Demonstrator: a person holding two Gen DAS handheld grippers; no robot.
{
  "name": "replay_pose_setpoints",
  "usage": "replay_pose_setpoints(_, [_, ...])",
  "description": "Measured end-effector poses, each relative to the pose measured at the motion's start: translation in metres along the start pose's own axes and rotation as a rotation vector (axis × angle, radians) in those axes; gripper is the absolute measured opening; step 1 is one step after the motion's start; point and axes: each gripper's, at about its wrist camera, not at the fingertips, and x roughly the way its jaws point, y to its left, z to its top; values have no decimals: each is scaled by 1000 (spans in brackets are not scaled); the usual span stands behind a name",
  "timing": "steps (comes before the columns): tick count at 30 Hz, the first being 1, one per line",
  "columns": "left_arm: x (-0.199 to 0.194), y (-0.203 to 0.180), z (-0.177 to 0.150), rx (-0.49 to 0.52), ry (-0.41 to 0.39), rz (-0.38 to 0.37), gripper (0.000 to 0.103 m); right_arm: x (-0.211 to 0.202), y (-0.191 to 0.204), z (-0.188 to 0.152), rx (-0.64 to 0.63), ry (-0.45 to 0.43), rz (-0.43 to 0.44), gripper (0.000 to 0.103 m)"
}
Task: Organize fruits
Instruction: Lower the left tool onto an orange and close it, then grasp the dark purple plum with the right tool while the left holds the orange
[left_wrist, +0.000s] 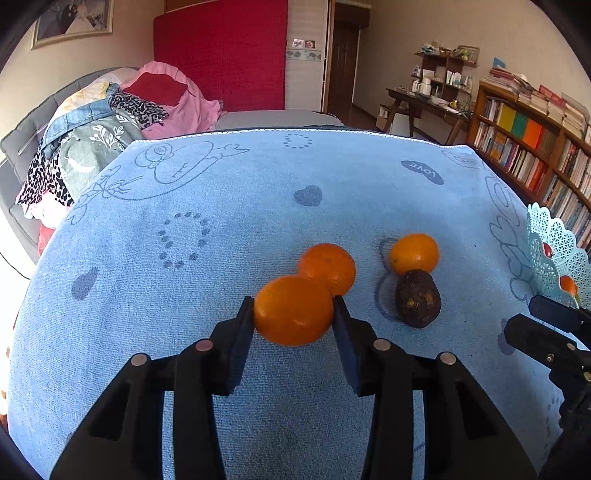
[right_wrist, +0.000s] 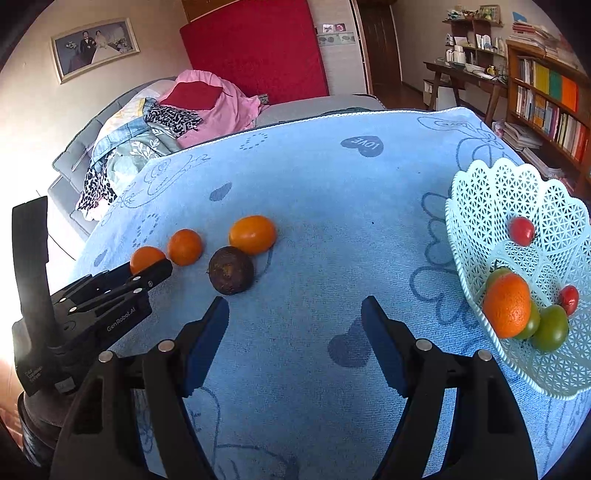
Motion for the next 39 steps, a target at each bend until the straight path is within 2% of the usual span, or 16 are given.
replay_pose_setpoints(9, [-14,19,-7,-87,-15,6,42,31,22,17,-50,20,44,76])
replay_pose_setpoints(26, [-16,24,-11,-110,-15,13,43,74,40,26,-91,55,53,76])
replay_pose_setpoints(35, [-15,26,-11,-115,-14,12,43,82,46,23,-129,52,26,66])
replay_pose_setpoints(39, [-17,26,-11,-113,-28,15,43,80,52,20,-151,49,26,55])
